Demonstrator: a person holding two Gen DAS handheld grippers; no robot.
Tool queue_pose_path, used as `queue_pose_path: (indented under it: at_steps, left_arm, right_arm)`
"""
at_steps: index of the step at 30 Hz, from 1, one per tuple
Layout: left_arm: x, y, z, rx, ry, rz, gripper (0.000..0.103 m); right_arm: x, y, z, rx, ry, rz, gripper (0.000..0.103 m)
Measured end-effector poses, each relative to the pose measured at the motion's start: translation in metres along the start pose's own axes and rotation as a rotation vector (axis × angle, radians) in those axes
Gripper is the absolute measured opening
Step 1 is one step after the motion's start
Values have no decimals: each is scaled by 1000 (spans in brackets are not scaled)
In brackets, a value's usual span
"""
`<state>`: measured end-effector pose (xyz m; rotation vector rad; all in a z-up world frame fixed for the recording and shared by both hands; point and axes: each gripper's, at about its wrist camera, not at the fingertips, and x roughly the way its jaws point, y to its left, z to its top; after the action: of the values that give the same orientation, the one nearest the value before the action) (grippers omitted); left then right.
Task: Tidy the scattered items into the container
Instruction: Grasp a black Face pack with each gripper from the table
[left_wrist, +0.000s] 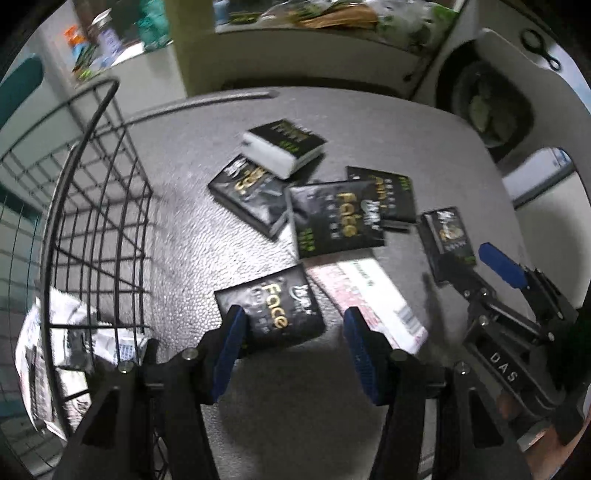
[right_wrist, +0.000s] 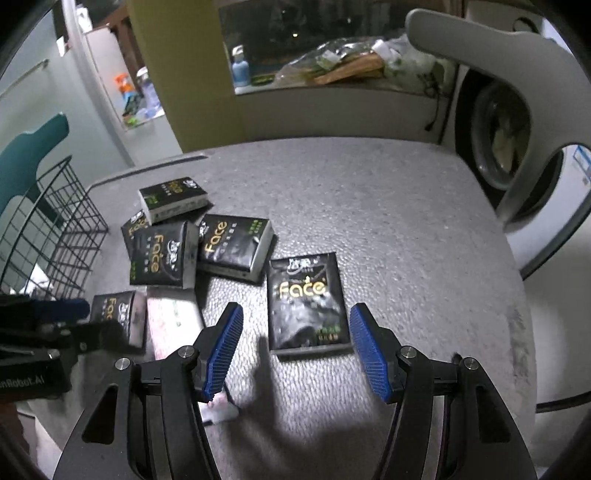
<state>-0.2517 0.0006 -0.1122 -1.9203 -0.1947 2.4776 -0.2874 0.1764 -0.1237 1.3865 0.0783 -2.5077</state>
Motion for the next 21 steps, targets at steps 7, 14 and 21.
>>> queue_pose_path:
  at_steps: [7,14,21]
  left_arm:
    - [12,1,2,-36,3,38,69]
    - [12,9,12,-82,-9,43,69]
    - [24,14,12,-114,6,44,74]
  right_arm:
    - [23,4,1,-6,29,-17,61]
    - [28,3,0,13,29,-8,61]
    - [28,4,-1,5,29,-10,61]
